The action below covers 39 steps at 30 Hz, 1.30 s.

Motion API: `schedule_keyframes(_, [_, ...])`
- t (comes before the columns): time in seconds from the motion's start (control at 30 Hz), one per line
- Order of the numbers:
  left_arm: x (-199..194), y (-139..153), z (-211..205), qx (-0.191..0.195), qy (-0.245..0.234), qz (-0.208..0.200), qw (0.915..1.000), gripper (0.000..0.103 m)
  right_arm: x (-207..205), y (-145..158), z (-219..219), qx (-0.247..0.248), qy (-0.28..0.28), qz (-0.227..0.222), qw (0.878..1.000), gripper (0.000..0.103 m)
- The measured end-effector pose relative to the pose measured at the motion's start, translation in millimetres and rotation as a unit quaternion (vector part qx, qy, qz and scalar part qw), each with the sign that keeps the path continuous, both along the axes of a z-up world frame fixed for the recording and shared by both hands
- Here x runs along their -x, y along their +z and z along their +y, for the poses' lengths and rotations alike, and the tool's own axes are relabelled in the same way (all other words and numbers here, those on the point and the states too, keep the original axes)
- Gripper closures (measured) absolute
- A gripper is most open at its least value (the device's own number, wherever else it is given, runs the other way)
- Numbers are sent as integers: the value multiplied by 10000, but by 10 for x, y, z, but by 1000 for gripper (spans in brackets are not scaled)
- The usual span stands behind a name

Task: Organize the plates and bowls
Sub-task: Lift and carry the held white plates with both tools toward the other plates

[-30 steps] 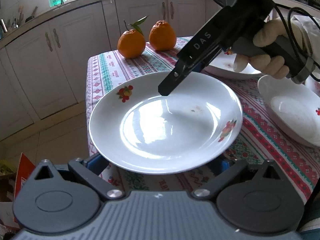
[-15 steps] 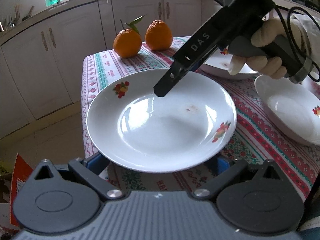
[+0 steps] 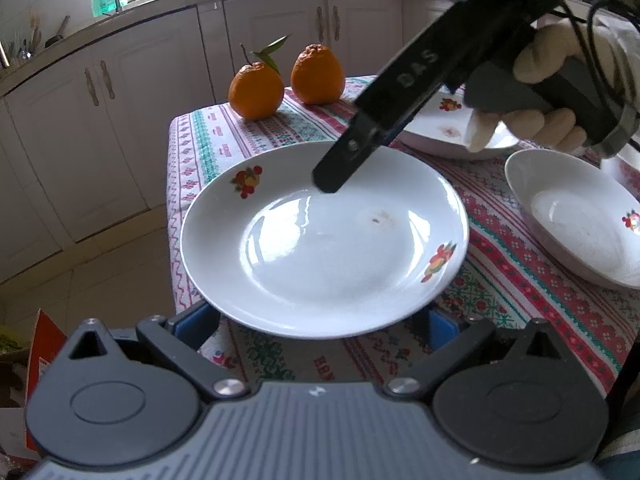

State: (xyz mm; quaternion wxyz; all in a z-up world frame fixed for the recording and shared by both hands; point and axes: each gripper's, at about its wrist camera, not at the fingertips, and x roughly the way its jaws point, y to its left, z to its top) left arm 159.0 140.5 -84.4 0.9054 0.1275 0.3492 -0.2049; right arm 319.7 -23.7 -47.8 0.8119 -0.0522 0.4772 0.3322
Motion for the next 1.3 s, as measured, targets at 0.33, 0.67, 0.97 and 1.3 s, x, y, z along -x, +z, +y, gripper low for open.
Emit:
schedule_keyframes(0.33, [506,340,-123,143,96,-553,9983,1,800,502,-658,-82,-223,-881,9958,0])
schedule_keyframes(0.67, [820,283,-696,574,-529,-52,9969,1,1811,536,-1352,374,-589,-1445,9870,0])
schedule_keyframes(0.97, [954,28,-1161,197,-1104,-6,9937,1,2018,381,-1736,450,-708,-1301,9880,0])
schedule_keyframes(1.3, [912,-98,-1433,56,-1461,55,9892,1,1788,226,-1910,256,-744,-858,9932,0])
